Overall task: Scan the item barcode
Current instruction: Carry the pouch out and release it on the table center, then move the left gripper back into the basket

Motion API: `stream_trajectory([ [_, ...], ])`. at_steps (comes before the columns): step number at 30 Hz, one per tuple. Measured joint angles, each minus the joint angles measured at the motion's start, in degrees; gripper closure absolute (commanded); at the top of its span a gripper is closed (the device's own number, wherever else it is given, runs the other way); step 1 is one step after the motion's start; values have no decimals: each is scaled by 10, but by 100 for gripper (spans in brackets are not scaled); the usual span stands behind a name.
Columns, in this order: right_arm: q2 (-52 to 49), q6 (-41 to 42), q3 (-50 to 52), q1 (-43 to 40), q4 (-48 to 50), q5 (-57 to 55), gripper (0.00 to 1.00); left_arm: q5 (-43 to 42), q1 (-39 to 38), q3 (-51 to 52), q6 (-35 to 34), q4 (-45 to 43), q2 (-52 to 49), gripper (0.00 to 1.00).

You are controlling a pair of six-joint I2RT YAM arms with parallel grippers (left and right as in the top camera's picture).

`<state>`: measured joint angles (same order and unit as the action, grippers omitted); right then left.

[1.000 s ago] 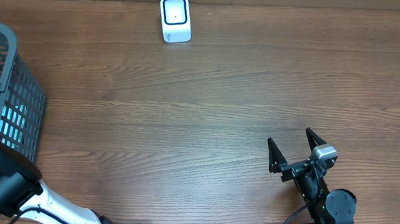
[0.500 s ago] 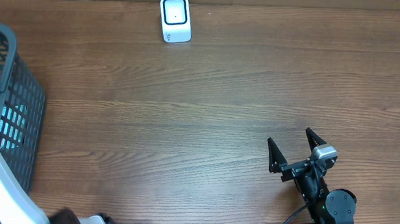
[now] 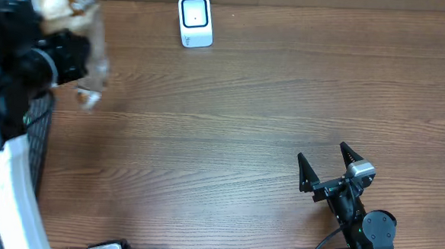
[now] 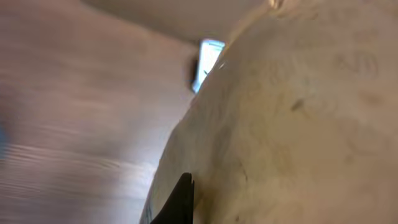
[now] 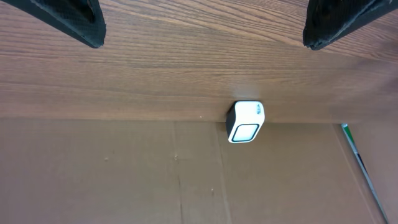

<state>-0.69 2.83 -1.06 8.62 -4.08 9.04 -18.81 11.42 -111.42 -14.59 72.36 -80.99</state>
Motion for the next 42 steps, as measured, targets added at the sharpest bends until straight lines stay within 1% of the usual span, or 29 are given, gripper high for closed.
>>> stream_trajectory([
  [4,0,0,0,0,0,0,0,-67,-50,58,-13,-3,-43,95],
  [6,0,0,0,0,0,0,0,-97,-67,98,-16,-22,-57,96],
  [10,0,0,0,0,0,0,0,-171,-84,208,-32,-122,-64,96],
  [11,0,0,0,0,0,0,0,-194,-87,242,-45,-170,-64,95],
  [12,0,0,0,0,0,0,0,-205,-89,262,-50,-196,-64,96],
  [14,0,0,0,0,0,0,0,-233,-96,320,-79,-260,-65,96],
  [19,0,0,0,0,0,0,0,-264,-115,444,-160,-404,-66,95],
  [21,0,0,0,0,0,0,0,-267,-126,487,-199,-459,-66,95],
  [24,0,0,0,0,0,0,0,-261,-150,530,-246,-498,-66,96],
  [29,0,0,0,0,0,0,0,-214,-184,578,-286,-511,-66,96],
  [36,0,0,0,0,0,0,0,-154,-195,588,-283,-527,-66,96],
  [40,0,0,0,0,0,0,0,-133,-195,588,-258,-524,-66,96],
  [42,0,0,0,0,0,0,0,-120,-195,582,-244,-501,-66,96],
])
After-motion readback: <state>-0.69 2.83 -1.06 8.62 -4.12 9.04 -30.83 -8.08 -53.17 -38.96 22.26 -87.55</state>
